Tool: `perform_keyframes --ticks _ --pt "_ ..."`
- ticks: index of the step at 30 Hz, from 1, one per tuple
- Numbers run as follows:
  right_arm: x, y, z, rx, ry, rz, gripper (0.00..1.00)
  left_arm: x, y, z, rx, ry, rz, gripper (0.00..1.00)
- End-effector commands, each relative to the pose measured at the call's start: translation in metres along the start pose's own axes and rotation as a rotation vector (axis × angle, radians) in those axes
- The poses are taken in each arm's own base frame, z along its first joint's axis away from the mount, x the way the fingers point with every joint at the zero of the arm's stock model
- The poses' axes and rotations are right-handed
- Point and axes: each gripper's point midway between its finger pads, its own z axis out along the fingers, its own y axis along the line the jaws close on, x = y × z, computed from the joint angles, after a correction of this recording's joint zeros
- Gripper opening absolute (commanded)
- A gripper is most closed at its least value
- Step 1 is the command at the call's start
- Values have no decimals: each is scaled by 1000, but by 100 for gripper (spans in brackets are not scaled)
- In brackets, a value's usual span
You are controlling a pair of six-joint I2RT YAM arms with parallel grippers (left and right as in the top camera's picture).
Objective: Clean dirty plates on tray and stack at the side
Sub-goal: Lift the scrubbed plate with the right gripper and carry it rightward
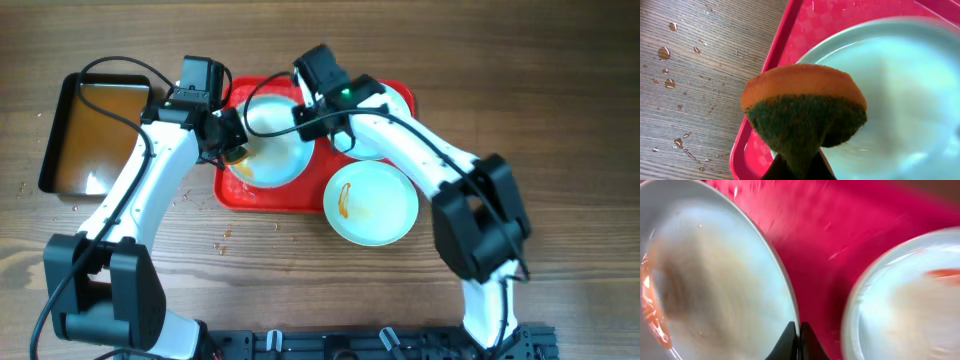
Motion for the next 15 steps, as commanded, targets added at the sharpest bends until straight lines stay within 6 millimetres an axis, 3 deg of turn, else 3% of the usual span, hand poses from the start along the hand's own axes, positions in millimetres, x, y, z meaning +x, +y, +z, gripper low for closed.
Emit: perform_keyframes --ticks 1,6,9,11,15 --pt "-33 -29 -54 204 -144 -75 4 1 -1 -1 12 3 -10 4" --pt "-53 -69 -106 475 -244 -126 4 2 -2 -1 19 7 -10 4" --pt "-59 -82 -130 609 -268 -182 5 2 -2 -1 19 6 -10 4" --pt "-65 -79 -148 727 -299 -240 4 1 -3 -1 20 4 -10 4" --pt "-74 -53 -173 905 -342 -374 4 1 -3 -1 20 3 -10 4"
